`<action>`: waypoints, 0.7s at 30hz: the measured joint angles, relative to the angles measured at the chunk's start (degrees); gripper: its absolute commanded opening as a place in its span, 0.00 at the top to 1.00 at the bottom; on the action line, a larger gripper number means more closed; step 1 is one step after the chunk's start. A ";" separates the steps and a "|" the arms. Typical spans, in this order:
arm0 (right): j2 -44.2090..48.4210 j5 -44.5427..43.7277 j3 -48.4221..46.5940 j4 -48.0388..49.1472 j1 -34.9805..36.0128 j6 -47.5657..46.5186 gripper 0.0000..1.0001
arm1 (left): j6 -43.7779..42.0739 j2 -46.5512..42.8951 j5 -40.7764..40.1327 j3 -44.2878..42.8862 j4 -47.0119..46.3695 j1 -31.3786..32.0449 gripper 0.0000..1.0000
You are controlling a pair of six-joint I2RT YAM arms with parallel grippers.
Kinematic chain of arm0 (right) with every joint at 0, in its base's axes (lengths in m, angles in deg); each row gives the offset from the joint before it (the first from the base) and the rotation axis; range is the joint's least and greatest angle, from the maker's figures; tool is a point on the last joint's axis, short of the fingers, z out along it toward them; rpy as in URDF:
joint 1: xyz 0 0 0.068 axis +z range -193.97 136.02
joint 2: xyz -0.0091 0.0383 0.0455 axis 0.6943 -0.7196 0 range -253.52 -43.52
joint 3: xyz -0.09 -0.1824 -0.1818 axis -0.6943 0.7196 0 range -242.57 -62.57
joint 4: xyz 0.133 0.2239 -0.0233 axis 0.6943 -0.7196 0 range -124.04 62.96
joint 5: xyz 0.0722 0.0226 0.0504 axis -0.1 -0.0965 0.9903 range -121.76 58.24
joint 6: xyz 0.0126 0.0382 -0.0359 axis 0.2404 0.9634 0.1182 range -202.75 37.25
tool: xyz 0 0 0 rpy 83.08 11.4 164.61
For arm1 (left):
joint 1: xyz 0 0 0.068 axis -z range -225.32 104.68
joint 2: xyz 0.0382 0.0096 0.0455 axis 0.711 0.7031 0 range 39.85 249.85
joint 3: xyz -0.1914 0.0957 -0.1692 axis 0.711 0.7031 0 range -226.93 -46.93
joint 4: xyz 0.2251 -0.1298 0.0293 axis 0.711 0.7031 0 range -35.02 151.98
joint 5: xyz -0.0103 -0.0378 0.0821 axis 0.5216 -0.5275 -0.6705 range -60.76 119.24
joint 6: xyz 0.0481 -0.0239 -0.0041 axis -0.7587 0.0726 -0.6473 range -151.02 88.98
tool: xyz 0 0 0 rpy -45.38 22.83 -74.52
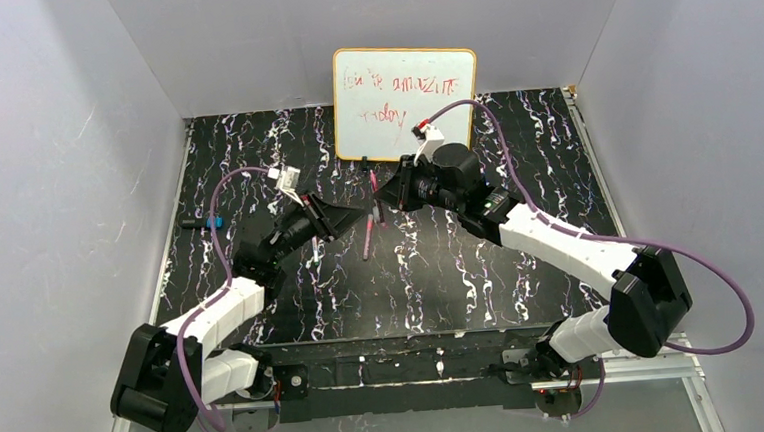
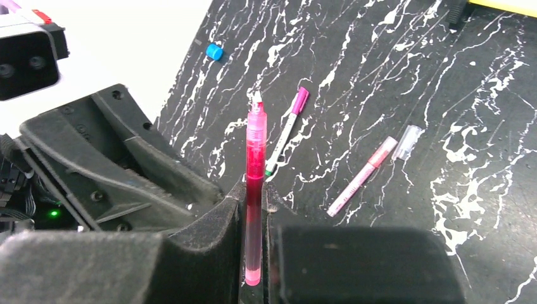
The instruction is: Insert the pens into the pen caps
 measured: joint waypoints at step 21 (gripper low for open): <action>-1.03 0.68 -1.92 2.12 0.55 2.16 0.83 | 6.51 3.19 3.10 1.49 -11.34 -0.02 0.69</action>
